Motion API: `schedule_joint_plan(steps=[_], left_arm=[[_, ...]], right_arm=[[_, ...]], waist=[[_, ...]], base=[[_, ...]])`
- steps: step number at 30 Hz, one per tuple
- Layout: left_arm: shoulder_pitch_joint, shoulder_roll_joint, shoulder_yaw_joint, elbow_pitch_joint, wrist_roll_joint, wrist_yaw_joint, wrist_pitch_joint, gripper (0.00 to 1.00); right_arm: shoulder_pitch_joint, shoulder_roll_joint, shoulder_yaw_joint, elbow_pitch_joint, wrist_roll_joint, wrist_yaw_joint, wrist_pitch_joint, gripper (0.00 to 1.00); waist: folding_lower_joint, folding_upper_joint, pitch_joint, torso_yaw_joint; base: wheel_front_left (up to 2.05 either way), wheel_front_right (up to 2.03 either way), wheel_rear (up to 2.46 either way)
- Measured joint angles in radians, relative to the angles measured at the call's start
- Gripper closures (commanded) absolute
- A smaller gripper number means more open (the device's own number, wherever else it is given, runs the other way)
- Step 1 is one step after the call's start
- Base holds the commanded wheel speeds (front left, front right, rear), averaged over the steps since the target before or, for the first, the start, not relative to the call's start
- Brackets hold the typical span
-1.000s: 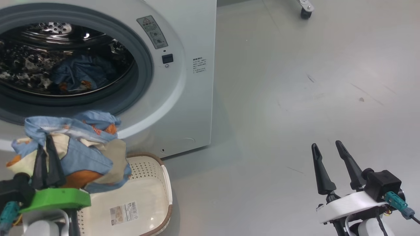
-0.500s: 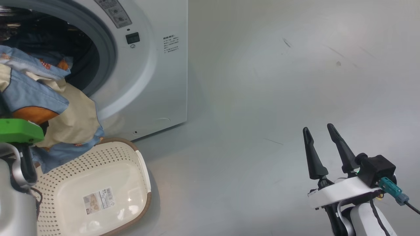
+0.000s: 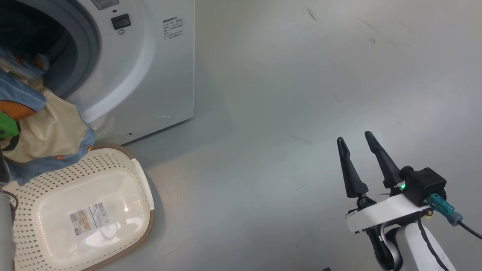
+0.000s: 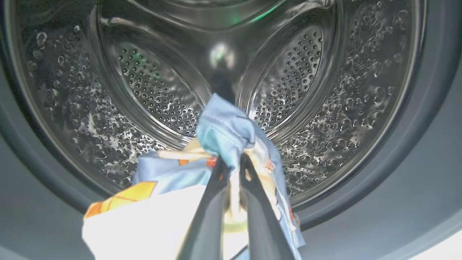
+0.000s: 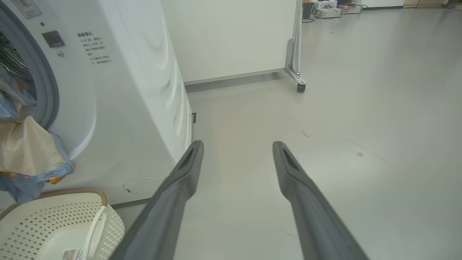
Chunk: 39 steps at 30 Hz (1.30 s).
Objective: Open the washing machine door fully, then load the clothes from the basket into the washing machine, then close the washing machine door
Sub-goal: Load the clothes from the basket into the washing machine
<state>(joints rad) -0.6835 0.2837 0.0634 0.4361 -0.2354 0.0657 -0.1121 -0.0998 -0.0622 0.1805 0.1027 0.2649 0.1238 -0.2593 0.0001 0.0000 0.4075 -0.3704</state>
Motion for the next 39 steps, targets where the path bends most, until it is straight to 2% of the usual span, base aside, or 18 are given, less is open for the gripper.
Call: schedule_joint_plan(steps=[8,9,10,14,21,29,31,33,34,35,36,37,39], left_arm=[[-0.104,0.037,0.004,0.081,0.006,-0.012,0.007,1.0],[-0.136,0.046,0.007,0.095,0.006,-0.018,0.007,1.0],[-0.299,0.082,-0.001,0.123,0.007,-0.047,0.016,1.0],[-0.37,0.089,-0.01,0.134,0.017,-0.054,0.016,1.0],[-0.423,0.1,-0.021,0.187,0.038,-0.059,-0.037,1.0],[-0.45,0.101,-0.021,0.267,0.043,-0.059,-0.066,0.98],[-0.45,0.098,-0.024,0.291,0.043,-0.059,-0.066,0.71],[-0.45,0.098,-0.026,0.312,0.044,-0.059,-0.075,0.54],[-0.45,0.096,-0.026,0.325,0.045,-0.058,-0.079,0.51],[-0.45,0.093,-0.027,0.339,0.045,-0.058,-0.085,0.19],[-0.45,0.089,-0.028,0.35,0.045,-0.058,-0.086,0.09],[-0.45,0.085,-0.028,0.36,0.044,-0.058,-0.087,0.0],[-0.45,0.078,-0.029,0.38,0.044,-0.058,-0.095,0.0]], right_arm=[[-0.008,-0.011,0.025,-0.002,-0.001,0.0,0.0,0.0],[-0.008,-0.018,0.03,-0.002,-0.001,0.0,0.0,0.0],[-0.021,-0.018,0.051,-0.036,0.0,0.0,0.0,0.0],[-0.03,-0.015,0.059,-0.039,0.001,0.0,0.0,0.0],[-0.057,-0.008,0.059,-0.04,0.001,0.0,0.0,0.0],[-0.058,-0.008,0.059,-0.033,0.001,0.0,0.0,0.0],[-0.059,-0.008,0.059,-0.031,0.001,0.0,0.0,0.0],[-0.061,-0.008,0.059,-0.027,0.001,0.0,0.0,0.0],[-0.064,-0.008,0.058,-0.023,0.001,0.0,0.0,0.0],[-0.066,-0.008,0.057,-0.021,0.001,0.0,0.0,0.0],[-0.067,-0.008,0.055,-0.02,0.001,0.0,0.0,0.0],[-0.068,-0.008,0.054,-0.018,0.001,0.0,0.0,0.0],[-0.068,-0.008,0.053,-0.013,0.001,0.0,0.0,0.0]], waist=[[0.0,0.0,0.041,-0.005],[0.0,0.0001,0.054,-0.006],[0.0,0.0,0.131,-0.014],[0.0,0.0,0.17,-0.018],[0.0,0.0,0.223,-0.022],[-0.0001,0.0,0.229,-0.02],[-0.0001,0.0,0.227,-0.019],[-0.0001,0.0,0.225,-0.017],[-0.0001,0.0,0.223,-0.016],[-0.0001,0.0,0.22,-0.015],[-0.0001,0.0,0.217,-0.013],[-0.0001,0.0,0.213,-0.012],[-0.0001,0.0,0.204,-0.008]], base=[[0.0,0.0,0.0],[0.0,0.0,0.0],[0.0,0.0,0.0],[0.0,0.0,0.0],[0.0,0.0,0.0],[0.0,0.0,0.0],[0.0,0.0,0.0],[0.0,0.0,0.0],[0.0,0.0,0.0],[0.0,0.0,0.0],[0.0,0.0,0.0],[0.0,0.0,0.0],[0.0,0.0,0.0]])
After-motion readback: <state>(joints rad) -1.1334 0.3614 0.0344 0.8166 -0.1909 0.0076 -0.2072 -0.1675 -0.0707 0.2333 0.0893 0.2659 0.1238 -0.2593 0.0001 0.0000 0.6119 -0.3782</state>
